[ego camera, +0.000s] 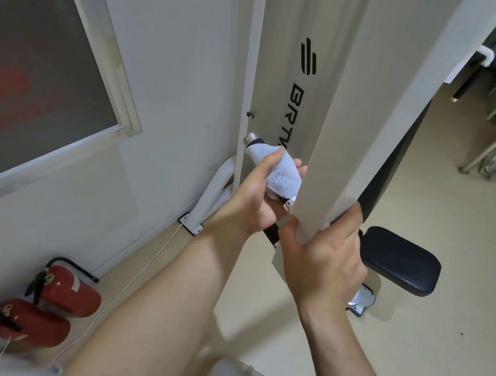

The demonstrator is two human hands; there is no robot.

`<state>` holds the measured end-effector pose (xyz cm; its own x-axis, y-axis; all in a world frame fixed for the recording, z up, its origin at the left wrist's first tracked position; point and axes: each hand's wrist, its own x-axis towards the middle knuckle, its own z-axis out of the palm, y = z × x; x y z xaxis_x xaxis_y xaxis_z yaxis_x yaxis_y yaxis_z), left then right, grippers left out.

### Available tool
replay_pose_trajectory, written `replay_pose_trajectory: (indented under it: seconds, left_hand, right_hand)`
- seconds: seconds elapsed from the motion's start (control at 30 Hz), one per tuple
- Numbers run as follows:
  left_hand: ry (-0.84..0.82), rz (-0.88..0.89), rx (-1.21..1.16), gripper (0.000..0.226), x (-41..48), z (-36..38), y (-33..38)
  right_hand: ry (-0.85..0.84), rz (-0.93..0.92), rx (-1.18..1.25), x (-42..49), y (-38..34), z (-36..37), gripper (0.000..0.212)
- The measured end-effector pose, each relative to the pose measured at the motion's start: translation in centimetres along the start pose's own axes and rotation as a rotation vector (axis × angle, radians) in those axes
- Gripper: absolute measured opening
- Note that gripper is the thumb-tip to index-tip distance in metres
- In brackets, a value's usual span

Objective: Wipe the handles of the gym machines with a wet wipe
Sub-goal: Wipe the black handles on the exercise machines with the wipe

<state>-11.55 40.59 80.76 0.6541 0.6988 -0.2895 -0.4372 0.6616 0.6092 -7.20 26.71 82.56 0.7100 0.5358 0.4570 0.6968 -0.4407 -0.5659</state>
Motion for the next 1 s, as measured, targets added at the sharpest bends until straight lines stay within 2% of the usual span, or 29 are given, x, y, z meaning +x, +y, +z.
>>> replay_pose_trajectory:
  seconds: [0.07,0.17,0.27,0.37,0.43,0.57,0.63,0.67,0.7,0.77,0.87,0.93,1.0]
  left_hand:
    - [0.03,0.001,0.032,0.049,0.2,0.1,-0.2]
    - [0.056,0.007,-0.018,0.061,0.1,0.2,-0.2]
    - [0.223,0.094,-0.036,0.027,0.6,0.7,1.1]
    - [0.329,0.18,-0.185,0.045,1.2,2.2,3.9]
    - [0.329,0.208,-0.231,0.042,2.1,2.3,4.2]
    - [0.251,0.11,-0.083,0.02,0.9,1.9,0.6]
    - [0.175,0.037,0.054,0.034,-0.3,1.7,-2.0]
    - [0.192,0.046,0.123,0.045,-0.8,1.8,-2.8]
    - [0.167,0.053,0.174,0.048,-0.9,1.6,-3.3]
    - [0.11,0.06,0.133,0.021,-0.6,1.8,-2.4]
    - [0.283,0.132,0.023,0.034,1.0,1.5,0.9]
    - [0.321,0.176,0.034,0.024,1.9,1.3,2.7]
    - [0.341,0.177,0.004,0.028,2.2,1.4,3.1]
  right_hand:
    - [0.011,0.005,0.002,0.0,-0.1,0.0,0.08]
    - [0.021,0.0,0.001,0.2,0.1,0.0,0.08]
    - [0.02,-0.008,-0.014,0.4,0.3,-0.1,0.078]
    - [0.024,-0.016,-0.016,0.4,0.4,-0.1,0.079]
    - [0.026,-0.012,-0.013,0.3,0.4,0.0,0.079]
    - [0.016,0.002,-0.009,0.4,0.4,0.1,0.077]
    - [0.004,0.021,-0.012,0.4,0.6,0.0,0.073]
    - [-0.001,0.032,-0.012,0.4,0.7,0.0,0.073]
    - [-0.004,0.038,-0.011,0.4,0.8,-0.1,0.073]
    - [-0.001,0.028,-0.007,0.3,0.9,-0.2,0.075]
    - [0.004,0.006,-0.009,0.3,0.6,-0.2,0.077]
    - [-0.012,-0.003,-0.008,0.2,0.4,0.0,0.077]
    - [-0.012,-0.01,0.002,0.1,0.2,0.2,0.077]
